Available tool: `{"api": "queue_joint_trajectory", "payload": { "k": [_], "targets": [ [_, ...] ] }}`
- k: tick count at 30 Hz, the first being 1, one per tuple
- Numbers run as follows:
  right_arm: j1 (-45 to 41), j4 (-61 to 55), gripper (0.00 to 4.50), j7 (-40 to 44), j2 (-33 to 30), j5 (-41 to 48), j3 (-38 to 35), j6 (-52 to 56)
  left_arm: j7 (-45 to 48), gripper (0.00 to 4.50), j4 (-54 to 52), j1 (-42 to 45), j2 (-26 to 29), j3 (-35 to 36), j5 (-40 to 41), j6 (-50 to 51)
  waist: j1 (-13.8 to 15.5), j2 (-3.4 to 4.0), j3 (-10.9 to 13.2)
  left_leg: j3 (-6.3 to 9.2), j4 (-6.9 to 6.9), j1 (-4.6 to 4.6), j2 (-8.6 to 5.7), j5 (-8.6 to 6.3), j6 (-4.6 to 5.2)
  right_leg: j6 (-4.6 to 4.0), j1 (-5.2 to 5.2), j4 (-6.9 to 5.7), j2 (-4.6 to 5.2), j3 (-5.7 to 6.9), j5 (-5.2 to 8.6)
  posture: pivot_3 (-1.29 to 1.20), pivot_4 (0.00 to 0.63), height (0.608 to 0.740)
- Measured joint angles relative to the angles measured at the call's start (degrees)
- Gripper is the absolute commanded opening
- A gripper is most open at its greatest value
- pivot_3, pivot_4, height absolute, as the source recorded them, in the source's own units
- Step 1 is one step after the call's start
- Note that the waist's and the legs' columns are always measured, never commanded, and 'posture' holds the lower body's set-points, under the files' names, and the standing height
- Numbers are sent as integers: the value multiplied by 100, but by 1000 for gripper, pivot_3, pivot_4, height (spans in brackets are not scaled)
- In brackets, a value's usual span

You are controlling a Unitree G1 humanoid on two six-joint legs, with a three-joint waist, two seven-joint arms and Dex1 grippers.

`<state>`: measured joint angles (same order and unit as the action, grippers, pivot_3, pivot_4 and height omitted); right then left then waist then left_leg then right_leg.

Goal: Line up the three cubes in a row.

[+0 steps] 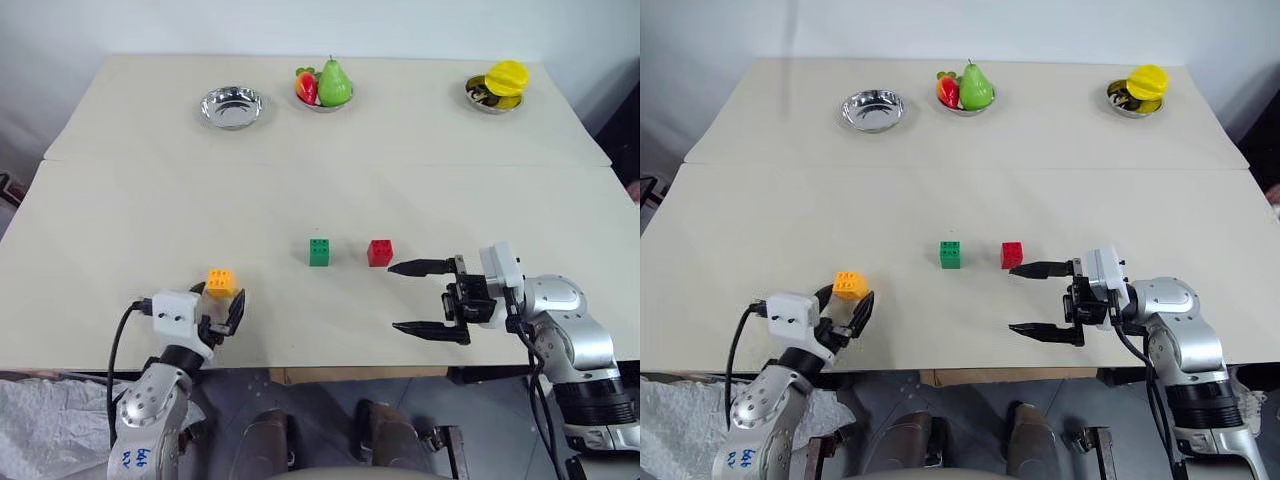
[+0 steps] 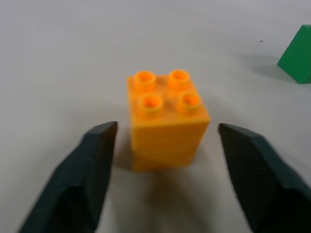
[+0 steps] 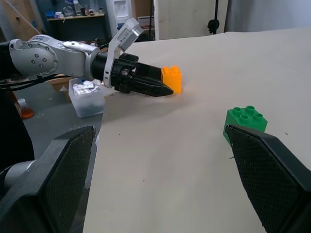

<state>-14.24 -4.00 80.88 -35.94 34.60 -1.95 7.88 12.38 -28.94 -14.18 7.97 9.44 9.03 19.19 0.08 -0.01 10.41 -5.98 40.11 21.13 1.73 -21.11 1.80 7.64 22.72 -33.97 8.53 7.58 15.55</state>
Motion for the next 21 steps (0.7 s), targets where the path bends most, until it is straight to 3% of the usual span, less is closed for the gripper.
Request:
{"api": "queue_joint_trajectory", "payload": {
  "k": [4,9,13,16,21],
  "targets": [
    [59,-66,4500,-68,0,1,-18,3,14,1533,243,296,77,-51,8,3,0,1,0,-2,2,-1,0,0,0,0,0,-2,0,0,0,0,150,740],
    [152,-149,4500,-185,-1,0,-41,5,603,1507,612,668,682,130,340,-3,4,1,-1,-1,3,1,-1,1,0,0,1,-3,0,1,0,0,150,740],
    [237,-201,4500,-269,-59,2,-121,14,2884,1507,1886,1734,2211,323,1193,-467,23,4,-2,-4,12,6,0,3,-5,-8,11,-19,-5,6,5,0,150,740],
    [294,-188,4500,-279,-164,3,-245,12,4735,1507,3369,2896,2988,142,1364,-1209,29,12,-6,-24,9,5,-26,3,-4,-8,11,-19,-9,8,4,0,150,740],
    [394,-62,4500,-278,-256,-26,-434,-57,6633,1507,6160,5006,3109,-653,863,-2299,63,10,-6,-72,3,7,-29,4,-4,-1,11,-5,-24,12,1,0,150,740]
  ]
}}
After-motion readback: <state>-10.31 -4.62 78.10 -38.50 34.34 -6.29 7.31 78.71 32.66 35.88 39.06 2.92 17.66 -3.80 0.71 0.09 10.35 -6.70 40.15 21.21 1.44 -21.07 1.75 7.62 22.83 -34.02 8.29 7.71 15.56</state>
